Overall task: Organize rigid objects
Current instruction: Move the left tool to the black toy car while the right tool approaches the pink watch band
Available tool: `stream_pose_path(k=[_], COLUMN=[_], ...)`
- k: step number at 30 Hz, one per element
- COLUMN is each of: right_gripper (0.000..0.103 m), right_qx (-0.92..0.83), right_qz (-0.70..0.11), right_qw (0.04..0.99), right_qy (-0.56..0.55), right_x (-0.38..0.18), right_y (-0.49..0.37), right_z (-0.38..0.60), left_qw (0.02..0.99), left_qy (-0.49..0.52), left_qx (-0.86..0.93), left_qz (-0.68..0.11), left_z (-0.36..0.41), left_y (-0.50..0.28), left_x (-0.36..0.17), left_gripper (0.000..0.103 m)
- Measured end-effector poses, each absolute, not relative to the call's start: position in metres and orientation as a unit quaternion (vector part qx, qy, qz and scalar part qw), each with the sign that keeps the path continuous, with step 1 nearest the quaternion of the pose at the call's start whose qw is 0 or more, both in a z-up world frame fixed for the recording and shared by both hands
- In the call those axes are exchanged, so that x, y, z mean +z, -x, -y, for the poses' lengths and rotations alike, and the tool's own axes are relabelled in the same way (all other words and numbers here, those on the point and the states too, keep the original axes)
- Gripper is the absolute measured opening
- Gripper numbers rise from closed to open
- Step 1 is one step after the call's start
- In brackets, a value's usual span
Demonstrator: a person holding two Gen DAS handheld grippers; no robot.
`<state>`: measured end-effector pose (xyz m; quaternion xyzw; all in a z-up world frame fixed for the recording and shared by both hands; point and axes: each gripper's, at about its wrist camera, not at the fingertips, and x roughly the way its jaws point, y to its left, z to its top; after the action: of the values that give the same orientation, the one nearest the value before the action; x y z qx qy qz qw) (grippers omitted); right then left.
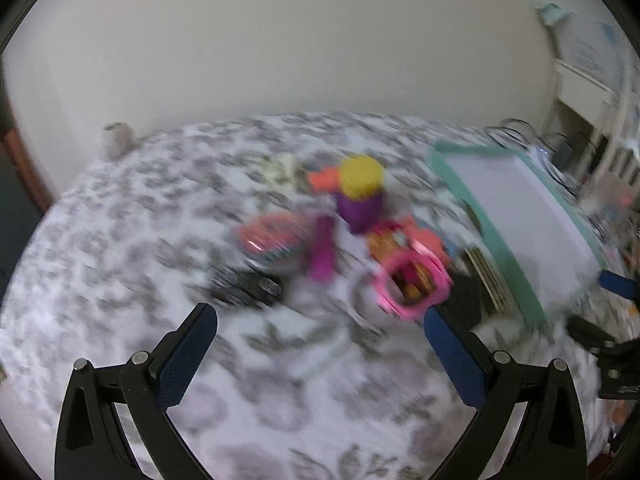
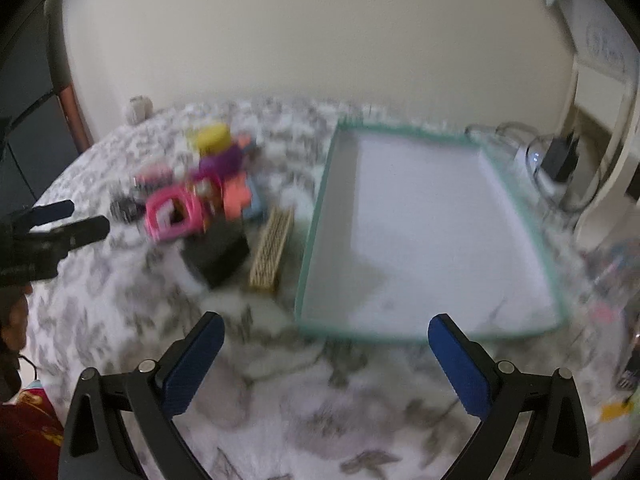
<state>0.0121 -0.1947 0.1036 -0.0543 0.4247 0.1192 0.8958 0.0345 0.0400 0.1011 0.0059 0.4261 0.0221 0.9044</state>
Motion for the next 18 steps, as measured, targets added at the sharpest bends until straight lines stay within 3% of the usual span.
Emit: stream_pose_path(k=[10,18], right_gripper=[0.103,0.103], right_qx=[0.126,0.15], right_qz=[-0.393,-0.424], right_qw=[0.91,0.893], right_qy=[0.041,-0.009], right_x=[0.216,0.245], right_y=[-0.066,-0.108], right_z=[0.173,0.147], left_qw=[0.902,0.892], left_qy=[0.067,0.124], left_qx=[0.078,0.098], left_qz=[-0.419,-0.424], left_z=[-0.076,-0.083], left_y=[-0.085,-0.105], left_x=[0.188,0.224], left_gripper=[0.103,0.103])
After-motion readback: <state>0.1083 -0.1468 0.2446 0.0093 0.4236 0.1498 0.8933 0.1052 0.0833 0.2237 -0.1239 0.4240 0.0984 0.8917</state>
